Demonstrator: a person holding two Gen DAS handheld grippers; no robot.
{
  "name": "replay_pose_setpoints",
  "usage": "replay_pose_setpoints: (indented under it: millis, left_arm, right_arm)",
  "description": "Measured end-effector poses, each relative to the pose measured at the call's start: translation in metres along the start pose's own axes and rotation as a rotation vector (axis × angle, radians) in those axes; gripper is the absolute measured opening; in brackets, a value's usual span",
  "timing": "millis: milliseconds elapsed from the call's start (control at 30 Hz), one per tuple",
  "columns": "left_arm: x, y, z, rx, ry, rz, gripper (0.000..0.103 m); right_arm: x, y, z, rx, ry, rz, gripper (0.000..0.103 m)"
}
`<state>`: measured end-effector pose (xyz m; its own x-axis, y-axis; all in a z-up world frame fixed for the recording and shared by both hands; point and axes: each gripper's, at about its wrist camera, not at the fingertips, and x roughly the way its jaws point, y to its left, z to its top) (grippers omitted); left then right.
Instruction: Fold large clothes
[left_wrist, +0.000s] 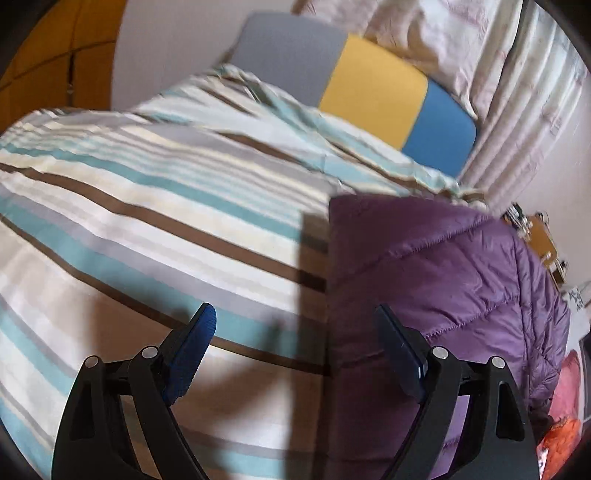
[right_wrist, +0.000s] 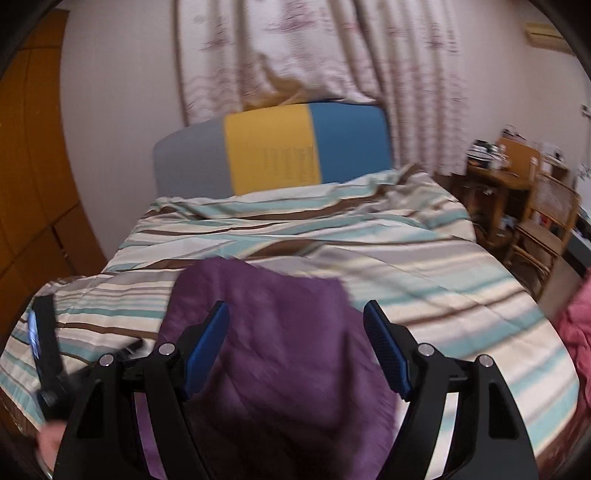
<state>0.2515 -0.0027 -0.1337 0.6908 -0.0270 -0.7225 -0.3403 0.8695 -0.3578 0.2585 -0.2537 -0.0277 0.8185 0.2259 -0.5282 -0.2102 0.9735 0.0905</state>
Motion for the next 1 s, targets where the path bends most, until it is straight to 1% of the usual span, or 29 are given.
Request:
replay_pose_setpoints:
  millis: [33, 67, 133, 200, 267, 333, 400, 500, 567, 633, 700, 1000]
  left_arm:
    - [0.004, -0.004, -0.001, 0.011, 0.017, -0.013, 0.086]
    - [0.008, -0.011, -0.005, 0.037, 0.023, -0.006, 0.086]
    - [0.01, -0.017, -0.012, 0.069, 0.01, 0.002, 0.086]
    - [0.01, -0.023, -0.016, 0.1, 0.001, -0.001, 0.086]
    - [0.01, -0.027, -0.019, 0.123, -0.005, -0.003, 0.086]
    - [0.008, -0.034, -0.021, 0.149, -0.008, -0.009, 0.086]
    - [0.009, -0.043, -0.024, 0.187, -0.014, -0.01, 0.086]
    - [0.006, -0.066, -0.031, 0.278, -0.043, -0.004, 0.085]
    - [0.006, -0.08, -0.038, 0.344, -0.071, 0.022, 0.085]
    - [0.007, -0.088, -0.043, 0.382, -0.093, 0.048, 0.085]
    - [0.011, -0.09, -0.045, 0.399, -0.099, 0.067, 0.085]
    - [0.024, -0.088, -0.043, 0.381, -0.074, 0.076, 0.085]
  right_arm:
    - [0.009, 0.006, 0.003, -0.015, 0.016, -0.007, 0.073]
    - [0.02, 0.01, 0.005, -0.025, 0.041, -0.008, 0.07]
    - [0.042, 0.014, 0.004, -0.029, 0.088, 0.007, 0.065]
    - [0.06, 0.013, -0.004, -0.048, 0.127, -0.018, 0.064]
    - [0.069, 0.003, -0.015, -0.047, 0.153, -0.05, 0.061]
    - [0.075, -0.013, -0.029, -0.01, 0.173, -0.064, 0.061]
    - [0.076, -0.031, -0.042, 0.029, 0.182, -0.077, 0.061]
    - [0.072, -0.049, -0.059, 0.037, 0.168, -0.119, 0.061]
    - [0.069, -0.059, -0.068, 0.053, 0.16, -0.14, 0.061]
    - [0.071, -0.069, -0.075, 0.084, 0.156, -0.145, 0.061]
    - [0.075, -0.076, -0.081, 0.112, 0.157, -0.133, 0.061]
    - [0.095, -0.077, -0.086, 0.12, 0.186, -0.115, 0.063]
